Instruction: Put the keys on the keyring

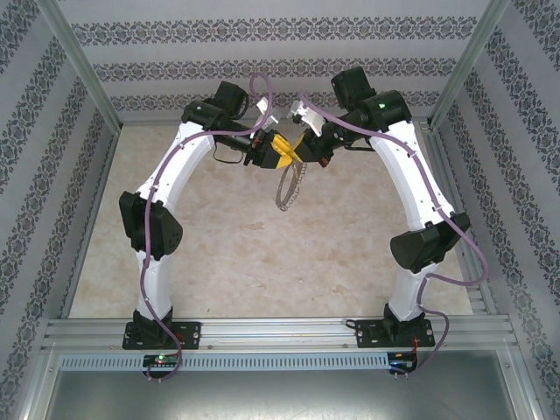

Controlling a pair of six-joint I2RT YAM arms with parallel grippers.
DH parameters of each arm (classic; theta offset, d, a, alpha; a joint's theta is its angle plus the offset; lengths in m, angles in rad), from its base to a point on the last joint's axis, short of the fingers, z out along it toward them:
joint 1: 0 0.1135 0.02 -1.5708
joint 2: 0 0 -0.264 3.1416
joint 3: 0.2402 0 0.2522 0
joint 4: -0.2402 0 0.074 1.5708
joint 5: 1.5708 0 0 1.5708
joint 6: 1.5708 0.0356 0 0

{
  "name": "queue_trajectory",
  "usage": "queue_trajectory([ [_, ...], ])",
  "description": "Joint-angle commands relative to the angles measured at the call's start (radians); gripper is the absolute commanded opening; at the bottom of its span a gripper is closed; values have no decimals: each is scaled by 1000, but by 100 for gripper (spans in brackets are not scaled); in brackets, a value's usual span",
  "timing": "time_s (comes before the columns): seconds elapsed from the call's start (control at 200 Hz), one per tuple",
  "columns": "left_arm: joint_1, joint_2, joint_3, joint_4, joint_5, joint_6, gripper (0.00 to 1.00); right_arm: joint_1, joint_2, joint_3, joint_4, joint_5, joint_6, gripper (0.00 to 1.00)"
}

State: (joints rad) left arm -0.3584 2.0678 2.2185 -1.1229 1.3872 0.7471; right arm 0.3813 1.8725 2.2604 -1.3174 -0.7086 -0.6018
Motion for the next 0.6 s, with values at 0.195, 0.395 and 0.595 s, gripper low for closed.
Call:
queue_trajectory([
  [0.195, 5, 6, 50, -2, 49, -3, 24, -7, -24, -12, -37, -52, -49, 0],
  [0.395, 5, 17, 47, -43, 58, 19, 30, -9, -28, -9, -6, -41, -29, 0],
  [0.595, -1, 23, 43, -84, 60, 51, 31, -12, -30, -12, 20, -26, -8, 0],
])
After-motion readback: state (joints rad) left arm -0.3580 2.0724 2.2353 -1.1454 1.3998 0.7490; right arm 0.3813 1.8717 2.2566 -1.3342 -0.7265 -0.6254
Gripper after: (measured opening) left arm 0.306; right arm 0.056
